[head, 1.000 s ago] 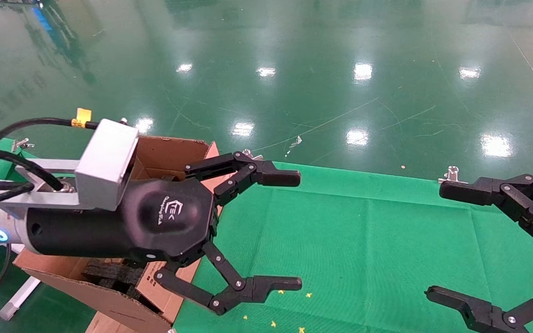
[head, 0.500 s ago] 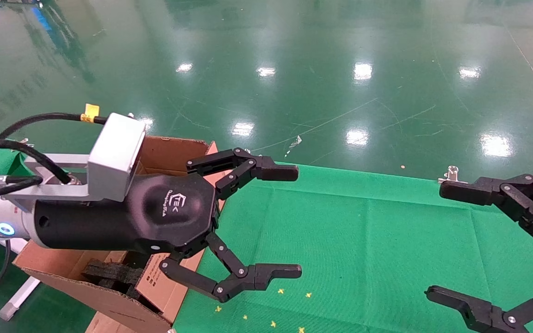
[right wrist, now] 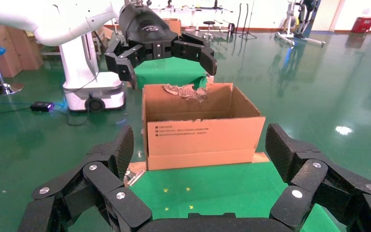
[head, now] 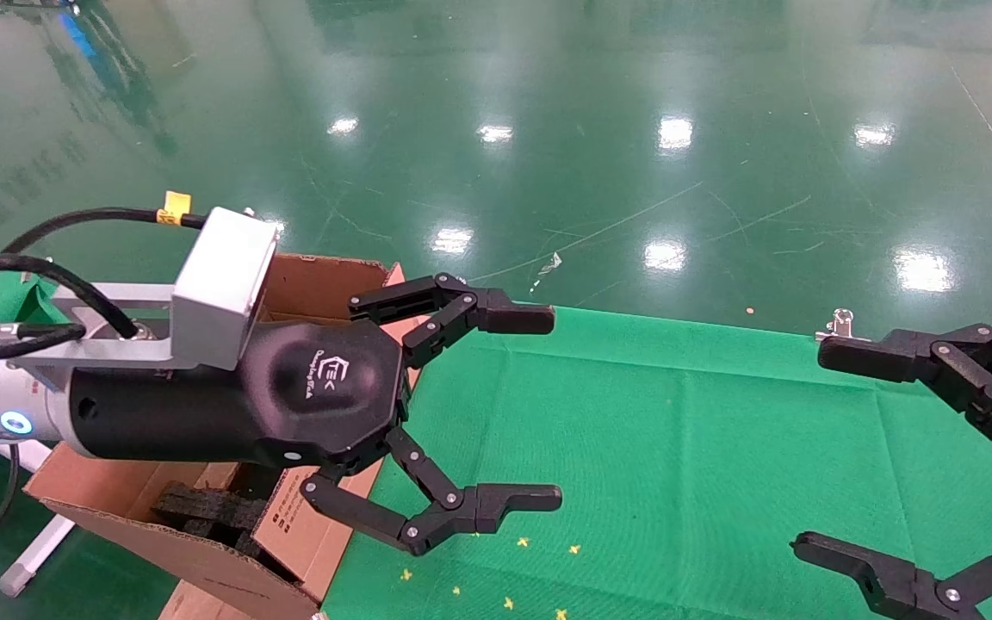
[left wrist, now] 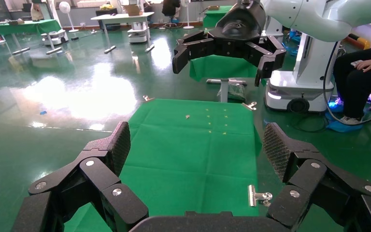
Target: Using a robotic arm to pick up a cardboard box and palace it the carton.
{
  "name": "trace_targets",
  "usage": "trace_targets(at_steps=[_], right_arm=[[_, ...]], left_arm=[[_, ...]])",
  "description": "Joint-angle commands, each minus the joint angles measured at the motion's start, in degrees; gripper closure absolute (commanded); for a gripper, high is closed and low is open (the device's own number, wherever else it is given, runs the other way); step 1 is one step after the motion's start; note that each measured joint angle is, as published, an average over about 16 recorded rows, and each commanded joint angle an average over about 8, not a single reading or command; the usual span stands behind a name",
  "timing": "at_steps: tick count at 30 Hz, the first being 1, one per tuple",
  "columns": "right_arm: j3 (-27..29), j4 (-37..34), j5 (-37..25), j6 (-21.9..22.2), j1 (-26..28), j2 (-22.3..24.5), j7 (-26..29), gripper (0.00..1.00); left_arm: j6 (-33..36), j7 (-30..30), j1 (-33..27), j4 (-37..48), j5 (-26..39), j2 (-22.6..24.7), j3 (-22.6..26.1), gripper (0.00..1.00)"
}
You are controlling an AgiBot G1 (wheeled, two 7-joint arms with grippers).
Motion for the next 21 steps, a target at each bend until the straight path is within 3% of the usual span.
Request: trace_targets(at_steps=[1,21], right_arm=[[0.0,0.0,0.0,0.0,0.0,0.0,0.0,0.0],[0.0,0.0,0.0,0.0,0.0,0.0,0.0,0.0]], left_arm=[[0.0,0.0,0.0,0.0,0.0,0.0,0.0,0.0],[-0.1,-0.1,-0.2,0.2,0.1,0.0,0.2,0.0]])
